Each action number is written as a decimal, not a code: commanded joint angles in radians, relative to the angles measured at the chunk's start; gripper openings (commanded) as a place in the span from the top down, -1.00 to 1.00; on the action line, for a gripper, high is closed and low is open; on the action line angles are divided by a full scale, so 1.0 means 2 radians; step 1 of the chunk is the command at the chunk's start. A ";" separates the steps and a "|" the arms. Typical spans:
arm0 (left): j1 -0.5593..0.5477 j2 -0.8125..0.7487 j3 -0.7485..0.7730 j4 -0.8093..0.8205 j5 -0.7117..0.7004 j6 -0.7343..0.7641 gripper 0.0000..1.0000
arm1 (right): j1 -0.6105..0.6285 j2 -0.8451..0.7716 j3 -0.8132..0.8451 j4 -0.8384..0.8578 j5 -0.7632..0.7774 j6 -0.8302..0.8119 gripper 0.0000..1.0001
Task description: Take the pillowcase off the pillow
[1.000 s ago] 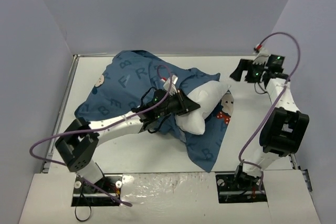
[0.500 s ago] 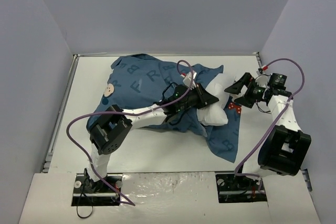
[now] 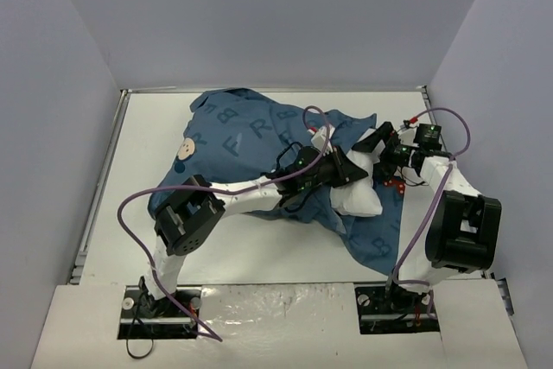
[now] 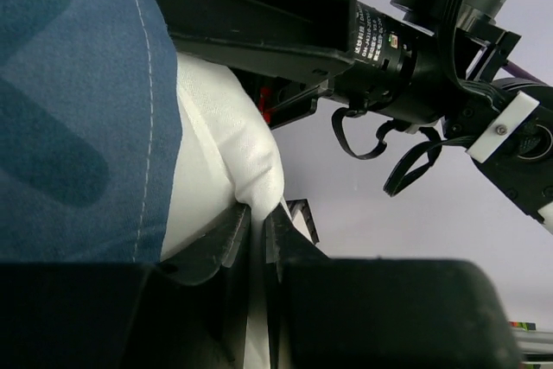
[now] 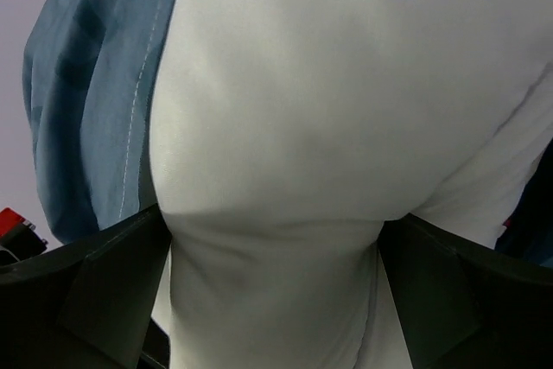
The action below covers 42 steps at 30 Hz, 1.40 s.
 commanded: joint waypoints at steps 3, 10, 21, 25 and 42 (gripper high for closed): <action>-0.020 0.002 0.045 0.022 0.033 0.006 0.92 | 0.009 0.010 -0.008 0.039 -0.011 0.023 -0.72; -0.016 0.001 0.057 0.016 0.040 0.006 0.28 | -0.005 0.046 0.000 0.056 -0.040 -0.005 0.51; 0.069 -0.196 0.094 -0.358 -0.014 0.190 -0.68 | -0.042 0.076 0.089 -0.071 -0.059 -0.285 1.00; 0.175 -0.299 0.008 -0.484 -0.058 0.212 -0.69 | -0.043 0.057 0.092 -0.091 -0.049 -0.339 1.00; 0.368 -0.406 -0.145 -0.608 -0.119 0.407 -0.94 | -0.051 0.062 0.139 -0.135 -0.025 -0.434 1.00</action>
